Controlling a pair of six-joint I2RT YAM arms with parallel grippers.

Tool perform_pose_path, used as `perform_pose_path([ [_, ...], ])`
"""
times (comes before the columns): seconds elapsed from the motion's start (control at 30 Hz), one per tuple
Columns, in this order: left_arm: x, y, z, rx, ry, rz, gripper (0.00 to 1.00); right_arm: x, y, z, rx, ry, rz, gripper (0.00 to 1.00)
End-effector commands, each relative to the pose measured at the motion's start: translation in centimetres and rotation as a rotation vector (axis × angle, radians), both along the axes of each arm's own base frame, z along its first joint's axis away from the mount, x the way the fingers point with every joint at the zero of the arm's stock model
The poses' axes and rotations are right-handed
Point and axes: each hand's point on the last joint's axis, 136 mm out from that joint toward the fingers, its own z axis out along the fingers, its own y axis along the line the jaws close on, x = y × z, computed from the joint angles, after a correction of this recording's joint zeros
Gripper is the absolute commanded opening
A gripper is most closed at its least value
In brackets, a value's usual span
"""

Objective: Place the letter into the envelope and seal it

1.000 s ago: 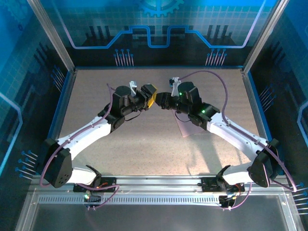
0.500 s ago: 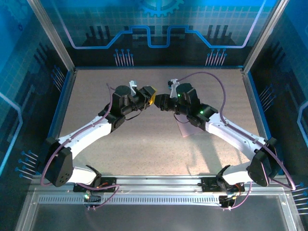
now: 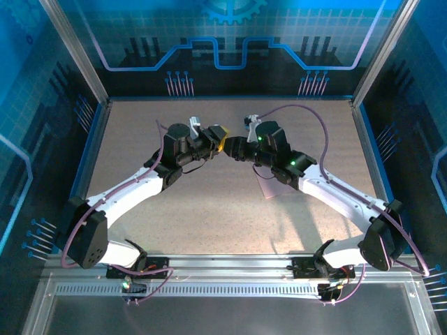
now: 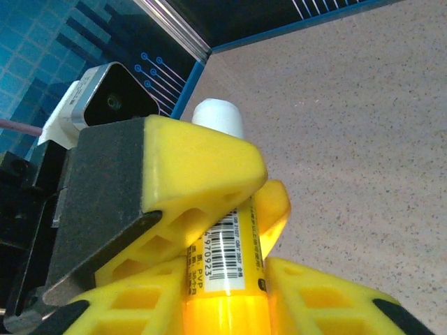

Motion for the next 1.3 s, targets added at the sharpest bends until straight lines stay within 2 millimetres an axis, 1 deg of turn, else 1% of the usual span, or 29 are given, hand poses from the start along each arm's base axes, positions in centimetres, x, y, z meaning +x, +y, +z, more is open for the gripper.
perform_pose_path([
  [0.0,0.7,0.8,0.4,0.051,-0.044,-0.007,0.17,-0.3,-2.0,1.8,-0.013,-0.045,-0.029,0.38],
  [0.13,1.0,1.5,-0.6,0.136,-0.044,-0.030,0.17,-0.2,-5.1,2.4,-0.028,-0.055,-0.084,0.40],
  [0.23,1.1,1.8,-1.8,0.209,-0.031,-0.071,0.17,-0.1,-7.6,2.3,-0.036,-0.039,-0.129,0.41],
  [0.33,1.1,1.4,-3.2,0.311,-0.024,-0.144,0.17,0.0,-10.1,1.0,-0.074,0.014,-0.176,0.30],
  [0.37,1.2,1.2,-3.9,0.350,-0.027,-0.177,0.17,0.1,-11.1,0.4,-0.096,0.040,-0.193,0.24],
  [0.5,1.1,0.6,-6.5,0.436,-0.006,-0.265,0.17,0.4,-15.4,-3.0,-0.181,0.171,-0.306,0.12],
  [0.6,1.2,0.0,-7.7,0.444,0.000,-0.294,0.17,0.7,-17.8,-5.1,-0.224,0.242,-0.357,0.01],
  [0.63,1.2,-0.2,-8.1,0.451,0.002,-0.299,0.17,0.8,-18.4,-5.7,-0.233,0.263,-0.368,0.00],
  [0.77,1.4,-1.6,-9.7,0.506,-0.009,-0.329,0.18,1.4,-20.5,-8.6,-0.288,0.346,-0.419,0.00],
  [0.9,1.6,-3.8,-11.5,0.535,-0.022,-0.378,0.17,2.4,-21.9,-11.4,-0.339,0.402,-0.456,0.00],
  [0.97,1.6,-4.8,-12.6,0.555,-0.030,-0.401,0.17,2.9,-22.5,-12.4,-0.348,0.417,-0.472,0.00],
  [1.07,1.7,-6.0,-14.3,0.572,-0.021,-0.429,0.16,3.6,-23.4,-13.3,-0.350,0.423,-0.500,0.00],
  [1.17,1.8,-7.0,-15.3,0.577,-0.023,-0.440,0.16,3.9,-24.3,-14.1,-0.371,0.430,-0.519,0.00],
  [1.27,2.1,-7.6,-16.3,0.584,-0.014,-0.444,0.15,4.1,-25.1,-14.9,-0.393,0.432,-0.534,0.00],
])
